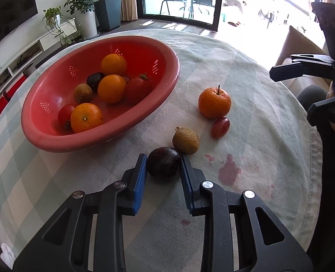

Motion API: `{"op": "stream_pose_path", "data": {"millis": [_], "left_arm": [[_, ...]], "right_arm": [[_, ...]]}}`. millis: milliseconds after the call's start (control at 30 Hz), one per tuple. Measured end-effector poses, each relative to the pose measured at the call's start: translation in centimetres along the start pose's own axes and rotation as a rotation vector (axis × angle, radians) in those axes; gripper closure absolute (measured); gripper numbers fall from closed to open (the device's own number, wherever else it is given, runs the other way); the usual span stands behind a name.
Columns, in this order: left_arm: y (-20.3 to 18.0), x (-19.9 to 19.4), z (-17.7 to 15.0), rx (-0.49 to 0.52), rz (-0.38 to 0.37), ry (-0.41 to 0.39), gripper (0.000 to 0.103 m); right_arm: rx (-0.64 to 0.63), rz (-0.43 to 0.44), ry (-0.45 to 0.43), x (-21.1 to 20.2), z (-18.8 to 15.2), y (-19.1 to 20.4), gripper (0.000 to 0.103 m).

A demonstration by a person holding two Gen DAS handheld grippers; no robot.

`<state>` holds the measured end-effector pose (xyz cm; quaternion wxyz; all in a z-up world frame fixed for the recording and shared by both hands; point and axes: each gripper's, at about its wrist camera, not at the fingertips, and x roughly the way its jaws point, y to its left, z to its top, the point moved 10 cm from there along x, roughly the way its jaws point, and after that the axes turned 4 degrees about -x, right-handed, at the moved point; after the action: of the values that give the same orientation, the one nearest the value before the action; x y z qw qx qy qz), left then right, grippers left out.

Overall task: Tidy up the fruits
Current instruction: 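Grasp the large orange with the right tool while the left tool holds the plum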

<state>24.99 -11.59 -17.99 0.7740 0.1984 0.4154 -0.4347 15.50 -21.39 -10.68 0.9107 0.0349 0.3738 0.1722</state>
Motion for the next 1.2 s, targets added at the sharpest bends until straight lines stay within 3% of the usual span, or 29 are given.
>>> {"op": "stream_pose_path", "data": {"millis": [533, 933, 1033, 1200], "left_arm": [[-0.9, -6.2, -1.7, -0.26, 0.059, -0.139, 0.076], [-1.7, -6.6, -3.1, -0.402, 0.102, -0.177, 0.076], [-1.6, -6.8, -3.0, -0.44, 0.11, -0.192, 0.076], [-1.7, -6.9, -2.8, -0.449, 0.113, -0.198, 0.076]], "right_arm": [[-0.059, -0.096, 0.173, 7.1, 1.4, -2.7, 0.041], [-0.058, -0.103, 0.2, 8.4, 1.0, -3.3, 0.051], [-0.069, -0.094, 0.199, 8.3, 0.9, -3.0, 0.058], [-0.06, -0.089, 0.195, 8.2, 0.9, -2.8, 0.061]]}}
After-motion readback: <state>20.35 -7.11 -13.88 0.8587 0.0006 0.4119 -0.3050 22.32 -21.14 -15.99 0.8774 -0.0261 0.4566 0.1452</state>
